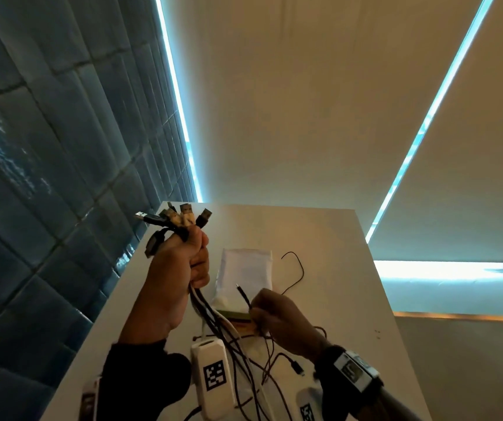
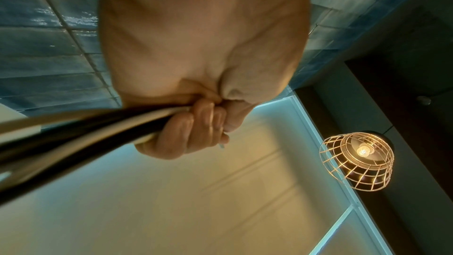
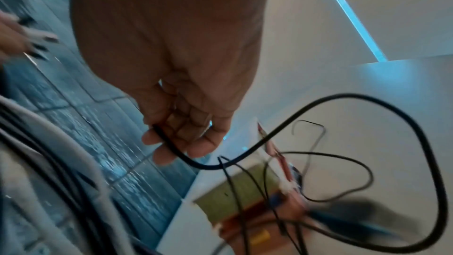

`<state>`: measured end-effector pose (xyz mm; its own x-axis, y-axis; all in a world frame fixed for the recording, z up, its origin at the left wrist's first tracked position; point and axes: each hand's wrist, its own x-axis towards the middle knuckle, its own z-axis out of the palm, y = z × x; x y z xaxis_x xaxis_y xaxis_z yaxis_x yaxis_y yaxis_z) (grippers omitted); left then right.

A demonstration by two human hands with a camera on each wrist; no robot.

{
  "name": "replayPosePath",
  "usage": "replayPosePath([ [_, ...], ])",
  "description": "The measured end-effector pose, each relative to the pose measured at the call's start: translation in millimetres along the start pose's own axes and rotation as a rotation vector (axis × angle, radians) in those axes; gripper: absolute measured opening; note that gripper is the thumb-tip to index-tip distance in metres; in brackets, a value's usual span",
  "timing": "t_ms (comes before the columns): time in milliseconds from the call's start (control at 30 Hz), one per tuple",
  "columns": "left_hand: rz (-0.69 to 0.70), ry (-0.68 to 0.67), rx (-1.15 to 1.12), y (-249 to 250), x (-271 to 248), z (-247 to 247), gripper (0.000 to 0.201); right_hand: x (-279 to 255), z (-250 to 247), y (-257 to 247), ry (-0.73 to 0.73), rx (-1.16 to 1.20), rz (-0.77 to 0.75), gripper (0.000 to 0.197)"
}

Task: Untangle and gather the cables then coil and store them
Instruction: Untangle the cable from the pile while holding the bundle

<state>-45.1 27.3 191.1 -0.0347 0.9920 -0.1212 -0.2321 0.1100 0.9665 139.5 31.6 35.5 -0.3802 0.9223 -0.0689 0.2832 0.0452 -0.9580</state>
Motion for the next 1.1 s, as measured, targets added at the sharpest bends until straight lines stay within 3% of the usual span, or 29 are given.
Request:
replayPosePath([
  [200,-0.033,-0.034,0.092,-5,2,9,0.031,-4,-7,-74,0.122,0.34,-0.249,0.007],
  [367,0.012,-0.16,0.297,-9,-5,19,0.028,-7,-5,-106,0.124,0.372,-0.384,0.008],
  [467,0.083,-0.088,0.33,-10,-6,21,0.02,-5,-4,-109,0.158,0.334,-0.363,0.01],
  [600,0.13,-0.06,0.275,-13,-8,23,0.027,-6,-7,-108,0.165,0.279,-0.352,0.025],
  [700,0.133,-0.098,0.318,-13,-11,27,0.041,-6,-10,-112,0.209,0.255,-0.4,0.014],
  [800,0.204,-0.051,0.327,-13,-11,30,0.035,-3,-12,-115,0.194,0.239,-0.425,0.011],
  [967,0.265,0.103,0.139,-10,-7,32,0.025,-1,-18,-93,0.152,0.2,-0.397,0.016],
  [1100,0.249,0.027,-0.063,-2,-4,28,0.038,0,-20,-63,0.143,0.115,-0.309,0.024],
])
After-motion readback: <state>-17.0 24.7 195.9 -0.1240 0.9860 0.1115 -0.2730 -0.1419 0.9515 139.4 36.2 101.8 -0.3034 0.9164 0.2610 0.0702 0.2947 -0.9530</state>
